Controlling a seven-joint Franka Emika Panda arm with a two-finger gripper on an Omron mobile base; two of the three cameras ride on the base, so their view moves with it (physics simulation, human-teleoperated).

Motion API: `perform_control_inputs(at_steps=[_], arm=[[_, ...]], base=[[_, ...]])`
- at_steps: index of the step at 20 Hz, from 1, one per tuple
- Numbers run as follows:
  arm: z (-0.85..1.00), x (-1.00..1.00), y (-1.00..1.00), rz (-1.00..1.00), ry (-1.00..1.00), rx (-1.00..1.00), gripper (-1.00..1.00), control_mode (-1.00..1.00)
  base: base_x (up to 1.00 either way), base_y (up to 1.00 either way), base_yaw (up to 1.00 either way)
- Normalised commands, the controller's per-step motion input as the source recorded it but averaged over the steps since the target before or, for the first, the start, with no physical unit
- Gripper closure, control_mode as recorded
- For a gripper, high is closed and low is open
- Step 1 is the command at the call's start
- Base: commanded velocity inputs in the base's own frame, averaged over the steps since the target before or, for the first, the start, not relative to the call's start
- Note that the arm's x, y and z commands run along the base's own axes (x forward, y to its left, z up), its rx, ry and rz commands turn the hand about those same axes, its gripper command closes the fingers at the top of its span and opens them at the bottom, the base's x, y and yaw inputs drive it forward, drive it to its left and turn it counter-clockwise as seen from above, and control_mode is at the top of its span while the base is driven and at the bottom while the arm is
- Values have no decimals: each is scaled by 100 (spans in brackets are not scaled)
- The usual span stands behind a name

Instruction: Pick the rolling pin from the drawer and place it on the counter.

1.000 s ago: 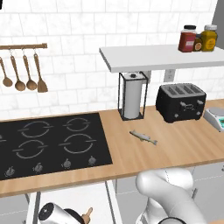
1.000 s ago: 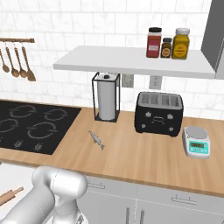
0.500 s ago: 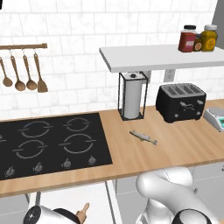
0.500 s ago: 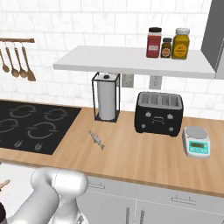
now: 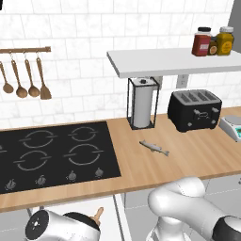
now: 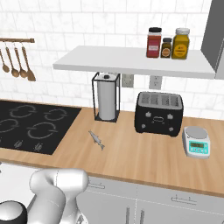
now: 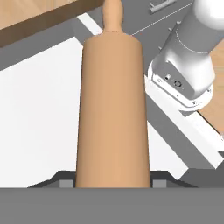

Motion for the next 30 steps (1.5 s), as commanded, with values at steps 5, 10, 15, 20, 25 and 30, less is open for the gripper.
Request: perform_control_inputs(at_steps=[5,10,15,20,25,30], arm=[[99,32,-39,26,-8,-4,100,-100],[100,84,-28,17,3,-1,100,-100],[79,98,-33,1,13,0,100,-100],[-2,98,-56,1,1,0,100,-100],[-24,87,-65,9,0,0,100,-100],[-31,28,-80,34,6,0,100,-100]], base=[[0,0,0],[0,0,0],[0,0,0],[0,0,0],[0,0,0],[0,0,0]])
